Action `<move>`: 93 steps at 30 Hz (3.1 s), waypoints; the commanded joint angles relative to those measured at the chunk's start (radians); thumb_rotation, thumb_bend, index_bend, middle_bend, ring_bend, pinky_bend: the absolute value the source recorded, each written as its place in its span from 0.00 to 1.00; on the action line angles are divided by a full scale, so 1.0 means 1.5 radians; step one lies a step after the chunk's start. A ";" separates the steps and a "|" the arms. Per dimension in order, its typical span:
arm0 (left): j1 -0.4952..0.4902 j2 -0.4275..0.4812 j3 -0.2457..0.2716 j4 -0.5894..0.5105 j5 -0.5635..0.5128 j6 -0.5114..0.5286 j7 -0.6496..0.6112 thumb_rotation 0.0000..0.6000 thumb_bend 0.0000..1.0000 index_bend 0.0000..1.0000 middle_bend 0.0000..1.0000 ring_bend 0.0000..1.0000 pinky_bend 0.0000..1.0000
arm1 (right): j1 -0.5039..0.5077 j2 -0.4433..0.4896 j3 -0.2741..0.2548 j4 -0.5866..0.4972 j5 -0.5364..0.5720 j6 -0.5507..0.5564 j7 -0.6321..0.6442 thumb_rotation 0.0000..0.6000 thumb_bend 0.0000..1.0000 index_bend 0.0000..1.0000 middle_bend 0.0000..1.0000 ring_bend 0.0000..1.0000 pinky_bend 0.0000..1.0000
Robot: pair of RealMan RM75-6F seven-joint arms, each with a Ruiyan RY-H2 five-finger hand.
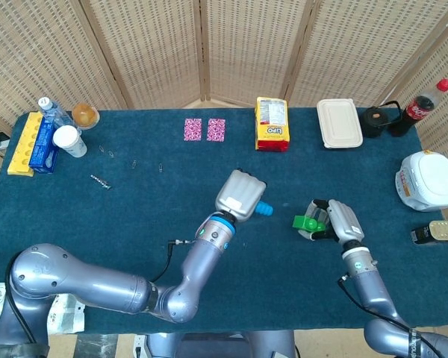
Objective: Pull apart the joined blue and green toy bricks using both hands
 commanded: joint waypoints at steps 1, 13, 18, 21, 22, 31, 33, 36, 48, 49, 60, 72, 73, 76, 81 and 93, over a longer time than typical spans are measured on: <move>0.024 0.021 0.012 -0.020 0.016 0.004 -0.024 1.00 0.34 0.79 0.60 0.47 0.42 | 0.013 0.001 -0.024 0.014 -0.008 -0.015 -0.044 1.00 0.26 0.56 0.56 0.56 0.46; 0.104 0.061 0.070 -0.066 0.074 0.008 -0.100 1.00 0.34 0.79 0.60 0.47 0.42 | 0.040 -0.020 -0.069 0.015 0.021 0.004 -0.207 1.00 0.26 0.31 0.36 0.35 0.31; 0.126 0.065 0.088 -0.072 0.099 0.007 -0.122 1.00 0.33 0.79 0.60 0.47 0.41 | 0.031 -0.005 -0.066 -0.010 0.016 0.032 -0.212 1.00 0.26 0.24 0.30 0.30 0.28; 0.137 0.063 0.099 -0.074 0.105 0.002 -0.132 1.00 0.33 0.79 0.60 0.47 0.41 | 0.020 0.016 -0.063 -0.031 0.004 0.056 -0.208 1.00 0.25 0.24 0.30 0.30 0.28; 0.139 0.061 0.102 -0.074 0.107 0.001 -0.133 1.00 0.33 0.79 0.60 0.47 0.41 | 0.017 0.022 -0.063 -0.036 -0.001 0.061 -0.206 1.00 0.25 0.24 0.30 0.30 0.28; 0.144 0.041 0.129 -0.062 0.123 -0.033 -0.132 1.00 0.16 0.18 0.30 0.15 0.17 | -0.004 0.052 -0.066 -0.060 -0.027 0.090 -0.192 1.00 0.25 0.24 0.30 0.30 0.28; 0.144 0.042 0.134 -0.059 0.140 -0.032 -0.128 1.00 0.12 0.02 0.18 0.04 0.15 | -0.007 0.057 -0.065 -0.062 -0.028 0.093 -0.189 1.00 0.25 0.24 0.30 0.30 0.28; 0.148 0.044 0.137 -0.058 0.164 -0.023 -0.128 0.98 0.09 0.00 0.11 0.00 0.13 | -0.010 0.063 -0.063 -0.065 -0.031 0.097 -0.186 1.00 0.25 0.24 0.30 0.30 0.28; 0.227 0.129 0.160 -0.139 0.237 0.058 -0.161 0.92 0.15 0.00 0.07 0.00 0.11 | -0.023 0.087 -0.056 -0.063 -0.064 0.110 -0.155 1.00 0.25 0.24 0.31 0.30 0.28; 0.237 0.139 0.163 -0.150 0.242 0.069 -0.166 0.92 0.16 0.00 0.07 0.00 0.11 | -0.024 0.087 -0.056 -0.061 -0.066 0.109 -0.151 1.00 0.25 0.24 0.31 0.31 0.28; 0.376 0.285 0.246 -0.262 0.336 0.149 -0.246 0.92 0.17 0.03 0.09 0.00 0.11 | -0.029 0.079 -0.053 -0.038 -0.075 0.118 -0.147 1.00 0.25 0.25 0.31 0.31 0.28; 0.617 0.417 0.416 -0.213 0.583 0.263 -0.422 0.92 0.17 0.07 0.09 0.00 0.11 | -0.070 0.060 -0.083 -0.020 -0.142 0.205 -0.205 1.00 0.26 0.29 0.34 0.32 0.28; 0.632 0.421 0.422 -0.204 0.598 0.272 -0.431 0.92 0.17 0.07 0.09 0.00 0.11 | -0.074 0.059 -0.086 -0.020 -0.147 0.211 -0.209 1.00 0.26 0.30 0.34 0.32 0.28; 0.681 0.429 0.432 -0.171 0.632 0.302 -0.464 0.93 0.17 0.07 0.09 0.00 0.11 | -0.088 0.056 -0.098 -0.021 -0.169 0.233 -0.227 1.00 0.26 0.31 0.35 0.32 0.28; 0.742 0.419 0.434 -0.123 0.674 0.333 -0.507 0.93 0.17 0.08 0.09 0.00 0.11 | -0.114 0.053 -0.113 -0.022 -0.190 0.268 -0.253 1.00 0.26 0.32 0.36 0.33 0.28; 0.856 0.395 0.404 -0.085 0.705 0.369 -0.555 0.94 0.17 0.08 0.09 0.00 0.11 | -0.175 0.079 -0.137 -0.052 -0.242 0.334 -0.272 1.00 0.26 0.35 0.37 0.33 0.28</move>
